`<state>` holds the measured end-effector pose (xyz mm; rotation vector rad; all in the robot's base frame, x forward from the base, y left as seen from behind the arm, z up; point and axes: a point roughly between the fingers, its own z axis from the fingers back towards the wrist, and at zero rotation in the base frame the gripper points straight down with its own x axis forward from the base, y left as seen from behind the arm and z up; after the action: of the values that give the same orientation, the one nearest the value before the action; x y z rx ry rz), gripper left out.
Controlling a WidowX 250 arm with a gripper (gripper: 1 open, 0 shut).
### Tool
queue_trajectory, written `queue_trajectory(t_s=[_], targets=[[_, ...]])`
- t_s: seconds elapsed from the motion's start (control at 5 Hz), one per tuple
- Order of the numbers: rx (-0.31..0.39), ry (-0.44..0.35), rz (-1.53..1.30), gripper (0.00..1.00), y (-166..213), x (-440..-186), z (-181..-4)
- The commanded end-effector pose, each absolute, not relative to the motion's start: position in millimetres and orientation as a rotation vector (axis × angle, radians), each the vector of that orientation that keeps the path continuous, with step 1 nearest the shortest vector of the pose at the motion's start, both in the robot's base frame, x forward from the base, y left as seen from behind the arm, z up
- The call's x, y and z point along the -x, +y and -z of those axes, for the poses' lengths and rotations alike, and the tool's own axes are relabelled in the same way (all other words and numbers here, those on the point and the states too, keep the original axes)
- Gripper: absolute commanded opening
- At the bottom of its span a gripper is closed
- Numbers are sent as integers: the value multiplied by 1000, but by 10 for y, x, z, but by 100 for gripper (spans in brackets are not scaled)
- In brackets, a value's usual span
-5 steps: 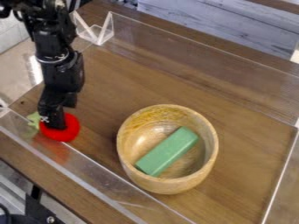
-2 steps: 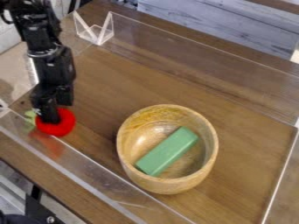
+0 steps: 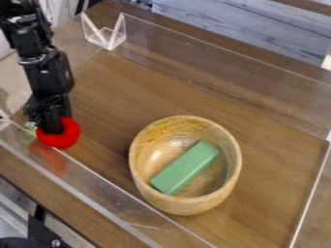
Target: Move the red object to the right side of the table
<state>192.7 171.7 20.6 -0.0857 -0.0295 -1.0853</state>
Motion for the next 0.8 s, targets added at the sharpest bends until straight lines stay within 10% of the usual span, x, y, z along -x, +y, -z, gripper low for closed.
queue_trajectory(t_s=[0.0, 0.6], targets=[[145, -33, 1055, 0, 1678, -1854, -232], [296, -35, 1030, 0, 1545, -1861, -251]])
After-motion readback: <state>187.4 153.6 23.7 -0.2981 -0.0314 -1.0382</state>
